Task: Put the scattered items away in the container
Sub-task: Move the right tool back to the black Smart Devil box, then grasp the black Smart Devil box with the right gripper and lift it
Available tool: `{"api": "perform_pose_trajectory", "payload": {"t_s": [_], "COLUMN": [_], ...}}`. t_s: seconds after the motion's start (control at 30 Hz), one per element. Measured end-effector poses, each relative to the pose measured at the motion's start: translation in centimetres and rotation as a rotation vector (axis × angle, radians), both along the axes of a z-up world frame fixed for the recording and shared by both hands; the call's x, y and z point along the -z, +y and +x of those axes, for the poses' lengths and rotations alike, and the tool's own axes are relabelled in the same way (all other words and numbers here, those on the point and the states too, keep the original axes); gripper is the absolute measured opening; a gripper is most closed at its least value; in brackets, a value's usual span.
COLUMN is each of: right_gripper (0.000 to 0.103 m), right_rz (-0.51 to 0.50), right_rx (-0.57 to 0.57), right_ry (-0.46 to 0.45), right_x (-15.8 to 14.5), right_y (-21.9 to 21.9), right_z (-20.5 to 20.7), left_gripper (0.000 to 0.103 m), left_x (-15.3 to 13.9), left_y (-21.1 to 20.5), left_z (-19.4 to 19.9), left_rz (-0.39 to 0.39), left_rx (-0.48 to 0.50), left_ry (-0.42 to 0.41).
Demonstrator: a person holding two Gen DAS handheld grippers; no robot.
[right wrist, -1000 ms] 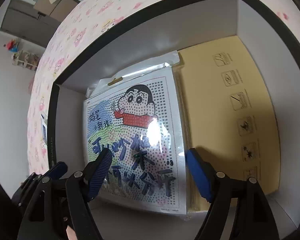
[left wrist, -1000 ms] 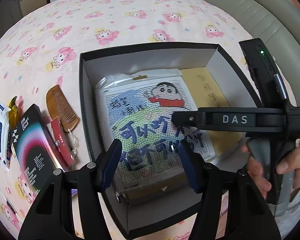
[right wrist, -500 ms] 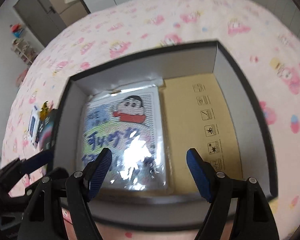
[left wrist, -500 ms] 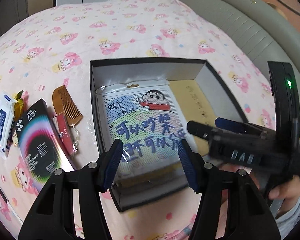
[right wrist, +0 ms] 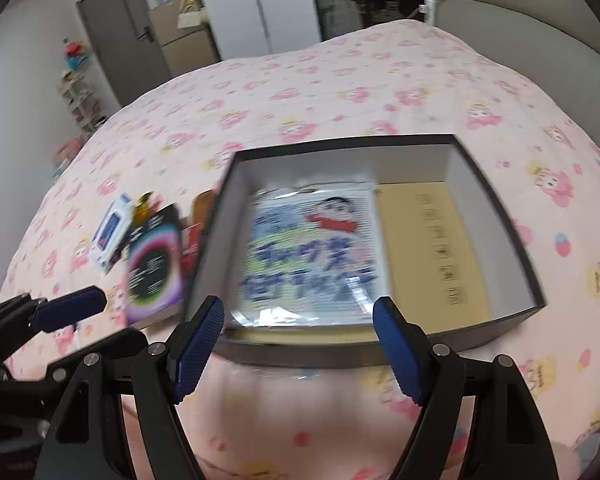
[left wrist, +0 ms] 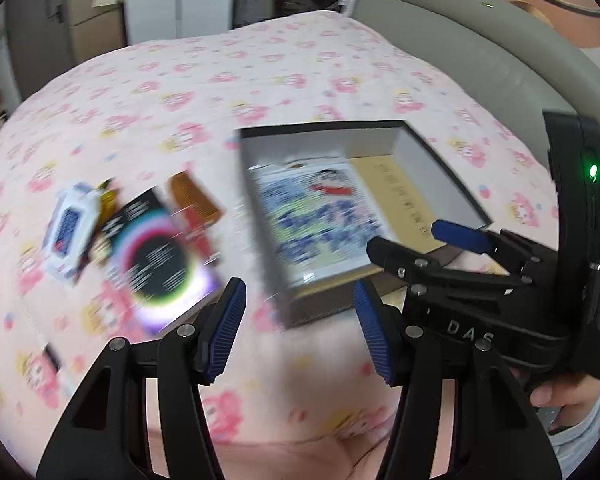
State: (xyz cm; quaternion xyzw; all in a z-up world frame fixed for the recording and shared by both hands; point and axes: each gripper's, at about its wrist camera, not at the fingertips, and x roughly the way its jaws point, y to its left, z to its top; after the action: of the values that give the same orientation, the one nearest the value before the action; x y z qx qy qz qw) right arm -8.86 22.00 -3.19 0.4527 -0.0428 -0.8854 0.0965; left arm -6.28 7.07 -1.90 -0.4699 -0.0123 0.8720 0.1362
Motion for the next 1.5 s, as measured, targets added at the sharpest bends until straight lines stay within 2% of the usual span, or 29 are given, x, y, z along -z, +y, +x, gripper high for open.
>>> {"api": "perform_pose_trajectory", "payload": {"t_s": [0.13,0.23,0.3,0.4,0.5,0.6,0.73,0.87,1.0,1.17,1.2,1.37,1.5], "right_gripper": [0.072,0.072,0.072,0.072,0.072,0.066,0.065,0.065,0.065,0.063,0.063,0.06,0.06], "right_rz": [-0.015,0.008,0.053,0.093,0.133,0.219,0.216,0.193,0.099,0.047,0.048,0.001,0.021], "right_rx": [-0.142,-0.223,-0.288,-0.362,-0.394,-0.385,-0.338,-0.277,-0.282,-0.312,-0.34,-0.513,-0.486], "right_ry": [0.028,0.02,0.007,-0.023,-0.064,-0.065,-0.079,-0.114,-0.206,-0.208,-0.205,-0.266,-0.246], "right_x": [-0.6,0.1,1.2,3.1,5.6,7.9,9.5,10.2,12.0,12.5,12.5,12.8,12.2], "right_y": [-5.3,-9.5,-12.7,-16.3,-18.6,-20.6,-20.9,-19.9,-18.7,-18.4,-18.5,-19.3,-19.2], "right_z": [0.1,-1.1,-2.3,-3.8,-5.3,-6.5,-8.4,-9.6,-10.5,-10.0,-9.7,-6.6,-5.9], "left_gripper": [0.056,0.054,0.054,0.054,0.054,0.053,0.055,0.054,0.052,0.051,0.051,0.053,0.05], "left_x": [-0.3,0.3,1.7,4.3,6.8,8.9,10.4,13.0,13.8,14.2,14.3,14.0,13.6], "left_y": [-5.1,-8.9,-11.6,-14.9,-17.3,-18.3,-19.1,-19.7,-19.2,-19.4,-19.4,-17.9,-17.7], "left_z": [1.4,1.6,1.4,0.6,-0.6,-2.1,-4.2,-6.2,-6.8,-6.8,-6.8,-6.9,-6.5], "left_rz": [0.031,0.016,0.033,0.105,0.142,0.136,0.171,0.291,0.337,0.374,0.374,0.275,0.282], "left_rx": [-0.092,-0.199,-0.267,-0.337,-0.396,-0.431,-0.434,-0.436,-0.399,-0.41,-0.412,-0.406,-0.415], "left_ry": [0.0,0.001,-0.028,-0.087,-0.131,-0.179,-0.191,-0.26,-0.302,-0.342,-0.347,-0.347,-0.344]}}
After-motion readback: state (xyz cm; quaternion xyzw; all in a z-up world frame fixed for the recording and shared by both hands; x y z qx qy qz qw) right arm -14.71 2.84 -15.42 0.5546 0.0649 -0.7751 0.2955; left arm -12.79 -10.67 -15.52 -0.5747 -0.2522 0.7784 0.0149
